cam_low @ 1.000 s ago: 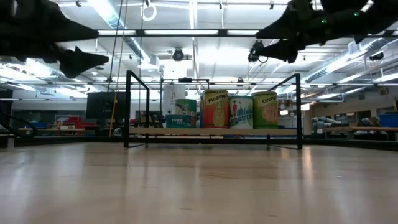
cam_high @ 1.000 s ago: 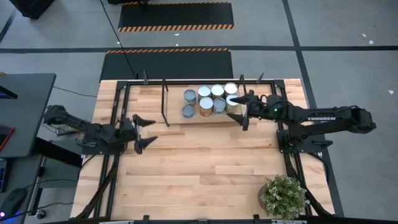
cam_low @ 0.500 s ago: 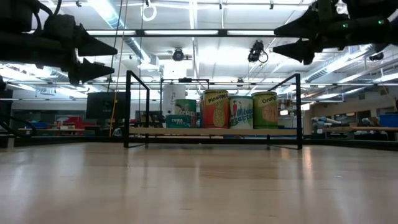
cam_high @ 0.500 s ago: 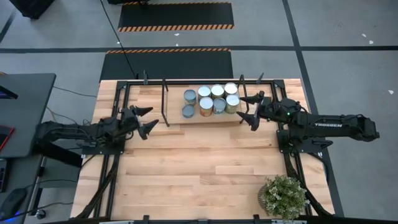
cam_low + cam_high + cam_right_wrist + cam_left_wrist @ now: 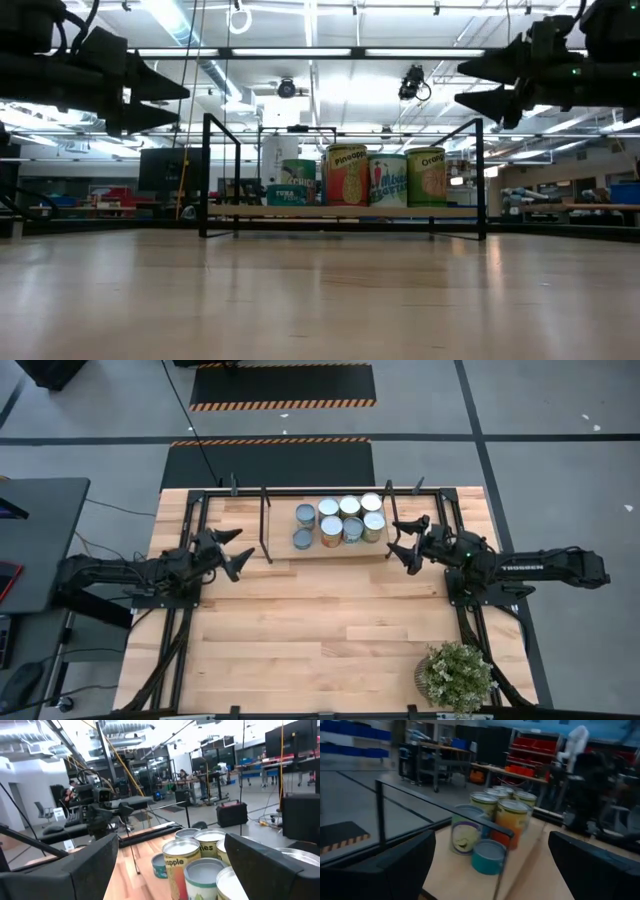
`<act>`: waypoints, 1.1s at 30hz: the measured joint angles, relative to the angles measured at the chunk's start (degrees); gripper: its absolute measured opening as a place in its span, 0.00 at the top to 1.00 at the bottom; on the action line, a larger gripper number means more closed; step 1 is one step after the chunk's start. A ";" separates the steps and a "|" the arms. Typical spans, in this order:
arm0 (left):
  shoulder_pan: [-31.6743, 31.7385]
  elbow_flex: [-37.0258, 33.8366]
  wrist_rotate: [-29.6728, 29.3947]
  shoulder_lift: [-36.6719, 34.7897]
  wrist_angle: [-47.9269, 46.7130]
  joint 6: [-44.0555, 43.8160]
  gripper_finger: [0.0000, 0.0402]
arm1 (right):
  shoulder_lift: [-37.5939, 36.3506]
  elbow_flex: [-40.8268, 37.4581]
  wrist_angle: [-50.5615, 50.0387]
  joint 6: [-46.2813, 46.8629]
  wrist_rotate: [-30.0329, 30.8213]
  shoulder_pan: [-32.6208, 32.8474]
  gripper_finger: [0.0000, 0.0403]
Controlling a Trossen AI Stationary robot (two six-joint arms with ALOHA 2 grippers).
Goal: Pick and place cans onto a shelf
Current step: Return to Home Position
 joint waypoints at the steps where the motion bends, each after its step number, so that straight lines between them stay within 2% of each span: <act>1: 0.01 0.00 -0.92 0.00 0.26 0.01 0.02 | 0.00 -0.87 1.30 0.02 0.02 0.00 0.07; 5: 0.02 0.00 -7.69 0.00 2.08 -0.52 0.02 | 0.00 -1.39 2.04 0.39 0.04 0.00 0.07; 9: 0.02 0.00 -17.93 0.00 3.44 -0.79 0.02 | 0.00 -1.39 2.49 0.66 0.04 0.00 0.07; 14: 0.02 0.00 -30.92 0.01 2.33 -5.37 0.02 | 0.04 -1.39 2.48 7.99 0.01 0.00 0.07; 17: 0.02 0.00 -33.94 0.04 0.71 -7.03 0.02 | 0.04 -1.39 2.49 9.46 0.00 0.00 0.07; 20: -0.02 0.00 -32.32 0.07 -1.47 -11.36 0.02 | 0.04 -1.39 2.47 9.16 0.00 0.00 0.07; 23: -0.04 0.00 -25.65 0.11 -2.78 -16.39 0.02 | 0.04 -1.39 2.47 9.14 0.00 0.00 0.07; 27: -0.04 0.00 -16.88 0.11 -2.70 -18.66 0.02 | 0.04 -1.37 2.47 9.05 -0.02 0.00 0.07; 30: -0.04 0.00 -13.75 0.11 -2.70 -18.63 0.02 | 0.04 -1.37 2.47 9.01 -0.04 0.00 0.07; 33: -0.04 0.00 -13.30 0.11 -2.70 -18.11 0.02 | 0.04 -1.37 2.46 9.01 -0.04 0.00 0.07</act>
